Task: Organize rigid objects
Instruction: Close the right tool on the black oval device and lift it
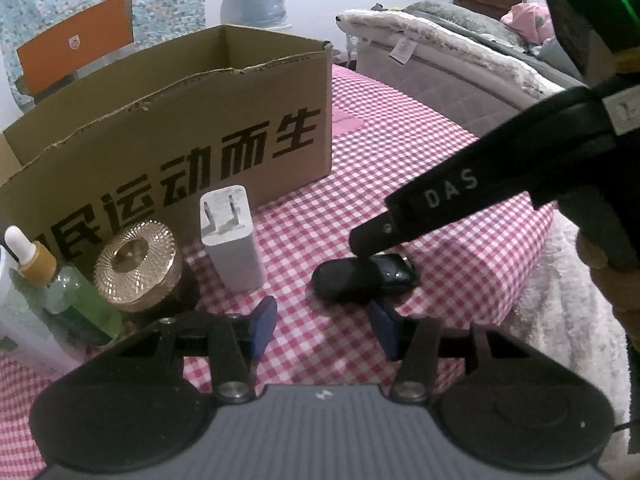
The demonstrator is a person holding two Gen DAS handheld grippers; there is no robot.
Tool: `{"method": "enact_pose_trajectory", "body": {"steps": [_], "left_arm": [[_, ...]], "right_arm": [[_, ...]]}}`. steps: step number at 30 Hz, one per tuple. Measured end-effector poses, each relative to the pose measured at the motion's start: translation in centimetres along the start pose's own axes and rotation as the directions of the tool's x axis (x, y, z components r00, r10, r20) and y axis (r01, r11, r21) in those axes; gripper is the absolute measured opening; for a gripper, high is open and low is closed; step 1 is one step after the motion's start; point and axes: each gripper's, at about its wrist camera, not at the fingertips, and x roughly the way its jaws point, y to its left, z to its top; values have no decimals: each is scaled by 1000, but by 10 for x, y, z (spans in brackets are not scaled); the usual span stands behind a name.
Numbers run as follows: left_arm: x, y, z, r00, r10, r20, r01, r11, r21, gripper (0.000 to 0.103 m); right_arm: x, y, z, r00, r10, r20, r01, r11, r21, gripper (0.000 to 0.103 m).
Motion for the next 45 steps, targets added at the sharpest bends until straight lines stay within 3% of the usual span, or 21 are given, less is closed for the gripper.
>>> {"method": "enact_pose_trajectory", "body": {"steps": [10,17,27,35,40,45], "left_arm": [[1,-9,7,994,107,6,-108,994,29,54],[-6,-10,7,995,100,10,-101,994,32,54],[-25,5,5,1000,-26,-1,26,998,-53,54],[-20,2,6,986,-164,-19,161,981,-107,52],[-6,1,8,981,-188,-42,182,975,-130,39],[4,8,12,974,-221,-45,210,962,-176,38]], "right_arm": [[-10,-21,-8,995,104,-15,-101,987,122,26],[-16,-34,-16,984,177,-15,-171,964,204,28],[-24,-39,-16,983,181,15,-180,959,219,28],[-30,-45,-8,984,177,33,-180,960,215,28],[-14,-38,-8,983,183,-23,-175,965,198,28],[-6,-28,-7,978,203,-49,-193,966,170,26]]}}
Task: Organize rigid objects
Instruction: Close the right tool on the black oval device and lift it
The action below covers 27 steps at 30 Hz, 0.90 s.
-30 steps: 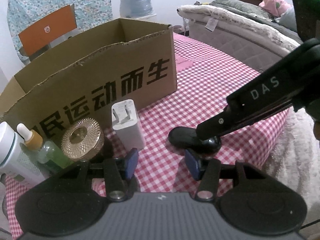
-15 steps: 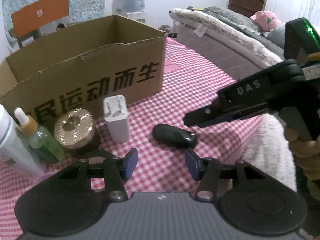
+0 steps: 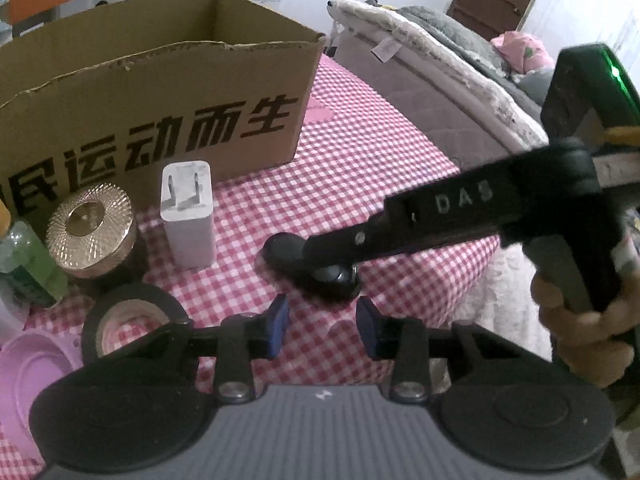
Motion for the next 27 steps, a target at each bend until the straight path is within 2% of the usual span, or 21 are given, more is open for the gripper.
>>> {"method": "enact_pose_trajectory", "body": {"steps": [3,6,12,14,17,21,27], "left_arm": [[2,5,4,1000,-13,2,13,1000,-13,38],[1,11,6,1000,-30,0,30,999,-30,38],[-1,15,6,999,-34,-3,34,999,-29,38],[-1,14,5,1000,-24,-3,24,999,-24,37],[-2,13,5,1000,-7,-5,7,1000,-19,32],[-2,11,5,1000,7,-10,-7,1000,-1,30],[2,2,10,998,70,-4,-69,997,46,30]], "right_arm": [[6,2,0,998,49,-36,-49,999,15,24],[4,5,1,998,62,-31,-62,998,6,24],[1,10,3,988,145,-49,-145,989,4,21],[8,13,3,990,129,-60,-129,992,-7,21],[18,10,3,993,98,-68,-98,995,16,19],[24,3,4,993,100,-68,-97,994,52,16],[23,-2,5,992,111,-54,-108,992,69,15]]}}
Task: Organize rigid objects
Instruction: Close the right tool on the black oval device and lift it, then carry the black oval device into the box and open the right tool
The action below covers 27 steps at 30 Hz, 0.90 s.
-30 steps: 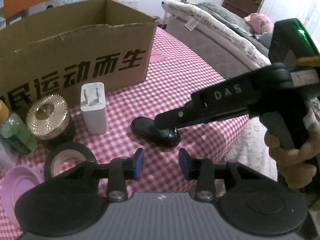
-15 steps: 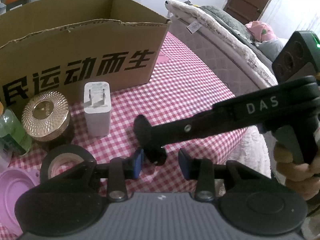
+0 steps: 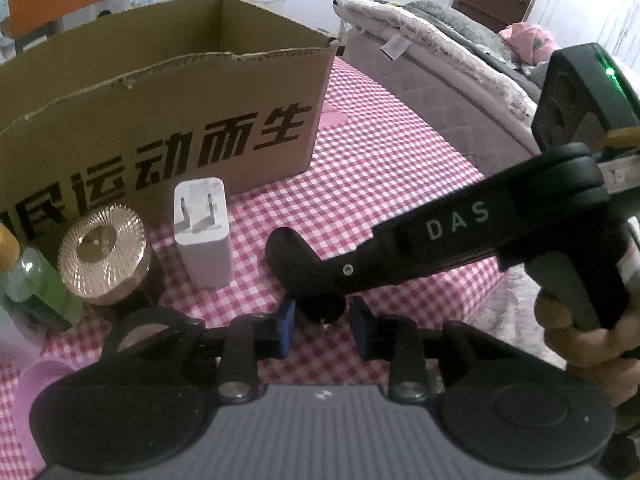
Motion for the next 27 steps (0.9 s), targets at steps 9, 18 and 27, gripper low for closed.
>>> {"method": "enact_pose_trajectory", "body": {"steps": [9,18,27], "left_arm": [[-1,-4,1,1000,31,-4,-31,999,26,29],[-20,-17,4,998,49,47,-52,997,61,28],[-63,-32,12,987,51,150,-68,992,107,29]], "right_arm": [[-4,-2,-5,1000,22,22,-22,1000,12,15],[-24,8,-11,997,44,69,-44,999,-6,15],[-61,37,-14,986,73,153,-63,996,-67,15]]}}
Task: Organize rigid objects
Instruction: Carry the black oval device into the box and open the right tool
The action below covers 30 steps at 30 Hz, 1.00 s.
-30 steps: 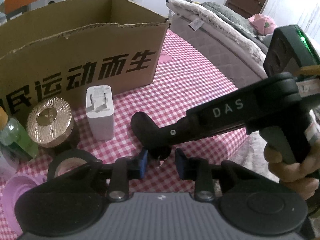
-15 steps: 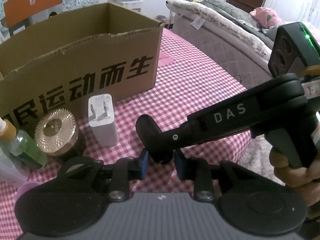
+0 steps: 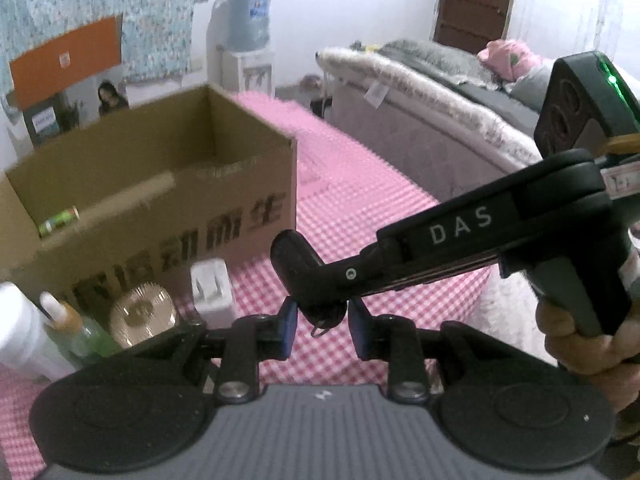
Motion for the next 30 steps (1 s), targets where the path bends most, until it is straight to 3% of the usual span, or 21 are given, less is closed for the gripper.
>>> {"method": "enact_pose_trajectory", "body": {"steps": [7,12,17,22,26,30], "left_arm": [[-41,15,30,993,57,104,-59,998,18,29],[-55,53,56,988,107,109,-106,994,-15,29],[-40,113,82,991,134,16,-132,987,-87,29],[-5,175,99,984,136,-115,-153,976,-154,29],[25,218,106,969,128,-211,-172,964,-205,29],[50,238,106,945,168,-282,-225,956,-187,29]], "right_arm": [[-11,47,27,996,56,63,-49,993,-110,15],[12,82,64,993,108,38,-100,979,-176,15],[70,107,111,990,126,-63,-135,976,-170,15],[154,115,158,972,102,-210,-122,988,-89,15],[218,113,185,950,76,-302,-88,996,-25,15],[266,107,200,930,71,-361,-58,997,48,15]]}}
